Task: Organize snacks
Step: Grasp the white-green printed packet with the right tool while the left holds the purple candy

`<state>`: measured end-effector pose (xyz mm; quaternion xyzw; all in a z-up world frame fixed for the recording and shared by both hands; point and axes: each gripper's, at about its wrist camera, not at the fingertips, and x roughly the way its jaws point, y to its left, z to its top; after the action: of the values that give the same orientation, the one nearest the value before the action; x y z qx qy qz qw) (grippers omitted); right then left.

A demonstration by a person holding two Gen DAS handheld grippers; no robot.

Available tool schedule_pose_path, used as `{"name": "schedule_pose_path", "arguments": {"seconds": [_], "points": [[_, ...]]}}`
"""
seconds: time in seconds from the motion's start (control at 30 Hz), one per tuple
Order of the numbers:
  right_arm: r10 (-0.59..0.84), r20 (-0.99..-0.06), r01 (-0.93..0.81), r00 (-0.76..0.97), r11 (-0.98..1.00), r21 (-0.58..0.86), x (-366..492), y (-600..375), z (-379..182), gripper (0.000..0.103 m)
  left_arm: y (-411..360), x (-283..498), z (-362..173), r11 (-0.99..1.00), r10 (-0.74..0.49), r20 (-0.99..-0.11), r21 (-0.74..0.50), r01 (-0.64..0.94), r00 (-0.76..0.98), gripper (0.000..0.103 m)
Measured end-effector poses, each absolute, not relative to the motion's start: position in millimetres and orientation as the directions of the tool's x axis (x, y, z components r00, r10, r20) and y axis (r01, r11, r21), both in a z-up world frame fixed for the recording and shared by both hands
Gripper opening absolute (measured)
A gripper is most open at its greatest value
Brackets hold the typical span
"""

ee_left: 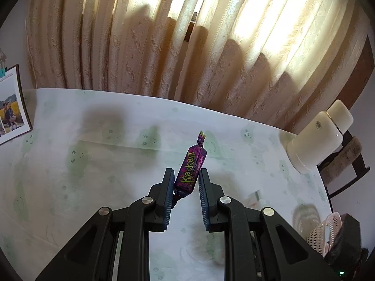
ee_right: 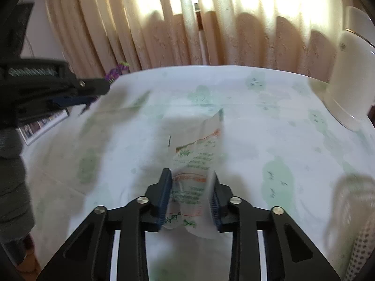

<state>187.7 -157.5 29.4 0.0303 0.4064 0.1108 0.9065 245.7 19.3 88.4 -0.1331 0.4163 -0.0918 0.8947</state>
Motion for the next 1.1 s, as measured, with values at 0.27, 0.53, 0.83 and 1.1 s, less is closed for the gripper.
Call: {"name": "schedule_pose_path", "arguments": {"seconds": [0.27, 0.53, 0.83, 1.1], "points": [[0.267, -0.737, -0.152, 0.620, 0.963, 0.221, 181, -171, 36, 0.042, 18, 241, 96, 0.941, -0.299, -0.708, -0.332, 0.072, 0.640, 0.018], [0.203, -0.772, -0.178, 0.602, 0.977, 0.118, 199, -136, 16, 0.068, 25, 240, 102, 0.929, -0.321, -0.691, -0.362, 0.074, 0.647, 0.018], [0.098, -0.778, -0.149, 0.620, 0.989, 0.006, 189, -133, 8, 0.044, 19, 238, 105, 0.927, -0.333, -0.688, -0.363, 0.091, 0.645, 0.018], [0.124, -0.723, -0.126, 0.680, 0.991, 0.052, 158, -159, 43, 0.044, 9, 229, 114, 0.922, -0.358, -0.669, -0.365, 0.132, 0.652, 0.018]]}}
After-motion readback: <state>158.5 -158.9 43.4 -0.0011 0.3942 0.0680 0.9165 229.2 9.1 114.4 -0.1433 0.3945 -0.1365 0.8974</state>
